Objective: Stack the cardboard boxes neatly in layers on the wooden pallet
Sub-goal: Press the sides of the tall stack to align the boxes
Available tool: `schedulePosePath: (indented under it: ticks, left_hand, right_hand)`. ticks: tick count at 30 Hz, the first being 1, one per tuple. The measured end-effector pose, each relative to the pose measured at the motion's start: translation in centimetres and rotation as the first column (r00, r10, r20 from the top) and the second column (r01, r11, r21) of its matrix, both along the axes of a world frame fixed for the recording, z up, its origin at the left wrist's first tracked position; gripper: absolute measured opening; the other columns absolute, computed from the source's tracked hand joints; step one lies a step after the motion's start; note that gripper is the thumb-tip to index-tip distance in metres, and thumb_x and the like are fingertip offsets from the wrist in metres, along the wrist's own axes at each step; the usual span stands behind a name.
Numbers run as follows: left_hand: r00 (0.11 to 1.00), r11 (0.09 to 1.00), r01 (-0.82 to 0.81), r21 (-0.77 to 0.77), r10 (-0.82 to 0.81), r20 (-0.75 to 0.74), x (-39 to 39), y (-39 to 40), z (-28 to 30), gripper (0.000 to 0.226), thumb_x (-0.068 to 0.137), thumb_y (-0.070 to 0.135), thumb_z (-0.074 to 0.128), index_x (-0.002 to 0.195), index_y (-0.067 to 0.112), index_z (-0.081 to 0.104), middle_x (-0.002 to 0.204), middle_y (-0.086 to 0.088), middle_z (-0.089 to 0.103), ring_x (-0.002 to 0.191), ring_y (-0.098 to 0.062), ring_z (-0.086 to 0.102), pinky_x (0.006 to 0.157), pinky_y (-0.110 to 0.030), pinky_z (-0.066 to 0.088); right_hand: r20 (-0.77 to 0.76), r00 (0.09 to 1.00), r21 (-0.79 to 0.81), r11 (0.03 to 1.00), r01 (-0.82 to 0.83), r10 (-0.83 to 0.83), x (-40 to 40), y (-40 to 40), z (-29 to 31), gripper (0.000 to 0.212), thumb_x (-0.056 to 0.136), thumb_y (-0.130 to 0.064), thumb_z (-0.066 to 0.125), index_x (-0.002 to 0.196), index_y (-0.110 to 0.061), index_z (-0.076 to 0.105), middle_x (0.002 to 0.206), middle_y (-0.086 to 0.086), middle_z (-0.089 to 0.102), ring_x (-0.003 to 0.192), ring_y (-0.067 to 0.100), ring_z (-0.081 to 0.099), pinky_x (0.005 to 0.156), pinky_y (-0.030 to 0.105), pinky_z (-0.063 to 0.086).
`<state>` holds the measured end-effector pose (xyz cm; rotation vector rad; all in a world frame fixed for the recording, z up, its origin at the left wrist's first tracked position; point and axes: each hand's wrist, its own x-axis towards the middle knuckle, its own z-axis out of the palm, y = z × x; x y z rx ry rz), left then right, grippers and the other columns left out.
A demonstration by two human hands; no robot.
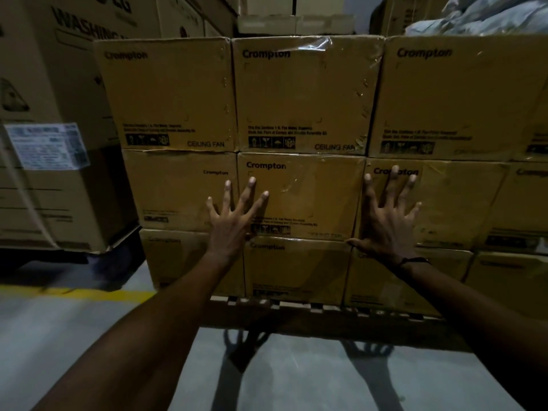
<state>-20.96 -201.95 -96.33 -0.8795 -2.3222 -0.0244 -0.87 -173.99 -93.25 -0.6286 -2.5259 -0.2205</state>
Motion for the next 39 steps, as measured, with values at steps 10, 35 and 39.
schedulePosePath:
  ticks: [10, 35, 39]
  left_hand:
    - [0.995, 0.998, -0.054, 0.014, 0.052, 0.085, 1.0, 0.7, 1.5, 0.123, 0.074, 0.050, 0.086, 0.159, 0.043, -0.003, 0.168, -0.002, -0.017, 0.152, -0.051, 0.009, 0.110, -0.078, 0.021]
    - [0.961, 0.981, -0.076, 0.181, 0.023, 0.277, 2.3, 1.5, 8.9, 0.139, 0.075, 0.072, 0.074, 0.157, 0.027, -0.030, 0.154, -0.017, -0.048, 0.147, -0.051, -0.028, 0.111, -0.079, -0.006]
    - [0.956, 0.985, -0.104, 0.134, 0.062, 0.286, 2.8, 1.7, 9.1, 0.140, 0.073, 0.075, 0.072, 0.155, 0.029, -0.032, 0.153, -0.018, -0.050, 0.147, -0.052, -0.027, 0.109, -0.080, -0.006]
  right_hand:
    - [0.050, 0.999, -0.012, 1.000, 0.013, -0.012, 1.1, -1.0, 1.2, 0.161, 0.047, -0.072, 0.090, 0.162, -0.027, -0.013, 0.164, 0.020, -0.030, 0.149, 0.058, -0.013, 0.101, 0.086, 0.025]
    - [0.133, 0.991, -0.125, 0.991, 0.042, -0.026, 1.0, -1.3, 6.7, 0.156, 0.061, -0.073, 0.084, 0.157, -0.021, -0.028, 0.152, 0.012, -0.053, 0.147, 0.051, -0.030, 0.109, 0.084, 0.011]
    - [0.154, 0.987, -0.114, 0.992, 0.054, -0.036, 1.0, -1.4, 7.1, 0.153, 0.063, -0.070, 0.084, 0.159, -0.022, -0.025, 0.154, 0.013, -0.050, 0.149, 0.051, -0.026, 0.109, 0.083, 0.011]
